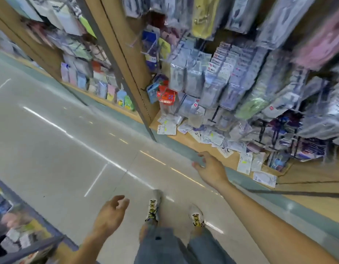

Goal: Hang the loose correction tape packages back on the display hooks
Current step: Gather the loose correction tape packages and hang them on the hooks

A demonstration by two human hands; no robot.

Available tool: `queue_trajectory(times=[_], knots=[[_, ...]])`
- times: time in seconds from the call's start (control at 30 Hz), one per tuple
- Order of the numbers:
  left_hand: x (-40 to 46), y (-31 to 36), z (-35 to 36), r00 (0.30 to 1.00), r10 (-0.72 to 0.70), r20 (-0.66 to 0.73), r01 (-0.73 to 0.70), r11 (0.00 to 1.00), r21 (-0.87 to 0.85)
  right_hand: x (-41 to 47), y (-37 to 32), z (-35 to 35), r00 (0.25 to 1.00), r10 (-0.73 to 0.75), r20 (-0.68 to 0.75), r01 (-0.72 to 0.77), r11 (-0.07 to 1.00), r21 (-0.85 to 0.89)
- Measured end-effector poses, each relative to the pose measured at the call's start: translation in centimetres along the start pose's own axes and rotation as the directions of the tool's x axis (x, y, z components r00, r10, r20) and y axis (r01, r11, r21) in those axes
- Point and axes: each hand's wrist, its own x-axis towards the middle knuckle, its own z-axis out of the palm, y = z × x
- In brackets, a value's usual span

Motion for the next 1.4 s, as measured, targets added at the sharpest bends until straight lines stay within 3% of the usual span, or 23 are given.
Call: queue_trajectory(times=[0.13, 0.27, 0.37, 0.47, 0.53, 0.57, 0.73, 0.8, 0.97, 1.07, 1.13, 1.2, 1.3, 1.33, 1.4], knots=[[14.3, 4.9, 2.7, 0.984, 0.175, 0.035, -0.179, 0.976, 0.126, 8.8, 1.4, 5.8, 0.997, 0.037, -0.075, -0.037, 0.999, -0.007], [27.8, 9.9, 7.7, 0.918, 0.395, 0.027, -0.393, 0.901, 0.184, 19.2, 5.5, 10.9, 0.984, 0.034, -0.175, -0.038, 0.999, -0.021], [36.8, 12.3, 12.4, 0.816, 0.578, -0.01, -0.557, 0.792, 0.251, 27.9, 9.0, 14.8, 0.971, -0.037, -0.234, 0.023, 0.998, -0.062], [44.6, 13.8, 16.5, 0.648, 0.76, -0.046, -0.694, 0.614, 0.374, 35.1, 11.7, 18.4, 0.942, -0.155, -0.297, 0.128, 0.986, -0.11], [48.6, 14.9, 18.5, 0.508, 0.859, -0.07, -0.738, 0.476, 0.479, 38.8, 12.7, 20.2, 0.899, -0.272, -0.344, 0.231, 0.961, -0.155], [50.2, 15.4, 19.2, 0.472, 0.88, -0.059, -0.733, 0.428, 0.529, 40.4, 12.9, 20.8, 0.872, -0.327, -0.363, 0.279, 0.943, -0.179], [55.4, 17.1, 21.0, 0.425, 0.905, 0.019, -0.665, 0.298, 0.684, 45.9, 13.9, 22.8, 0.684, -0.555, -0.473, 0.438, 0.831, -0.343], [56.5, 16.9, 21.5, 0.313, 0.949, 0.037, -0.664, 0.19, 0.724, 47.0, 14.4, 23.6, 0.627, -0.604, -0.492, 0.476, 0.797, -0.373], [57.5, 16.1, 21.4, -0.06, 0.998, 0.021, -0.616, -0.054, 0.786, 47.6, 14.5, 25.0, 0.567, -0.648, -0.508, 0.54, 0.758, -0.365], [56.8, 16.0, 21.3, -0.175, 0.984, 0.033, -0.618, -0.136, 0.774, 47.4, 13.8, 25.6, 0.565, -0.636, -0.526, 0.577, 0.76, -0.299], [56.6, 15.8, 21.4, -0.151, 0.989, 0.004, -0.704, -0.11, 0.701, 47.0, 13.4, 25.8, 0.563, -0.615, -0.552, 0.585, 0.768, -0.259], [56.9, 15.4, 21.0, -0.013, 1.0, -0.016, -0.787, -0.001, 0.617, 46.6, 13.5, 25.8, 0.555, -0.589, -0.587, 0.588, 0.778, -0.224], [57.7, 14.7, 20.5, 0.161, 0.987, 0.02, -0.792, 0.117, 0.599, 45.3, 14.5, 25.4, 0.522, -0.527, -0.671, 0.593, 0.79, -0.158], [57.8, 14.7, 20.4, 0.192, 0.981, 0.02, -0.788, 0.142, 0.599, 44.9, 15.1, 25.1, 0.536, -0.482, -0.693, 0.576, 0.809, -0.117], [58.0, 14.8, 20.0, 0.178, 0.984, 0.01, -0.787, 0.137, 0.601, 44.4, 16.6, 24.5, 0.607, -0.343, -0.717, 0.542, 0.838, 0.058]])
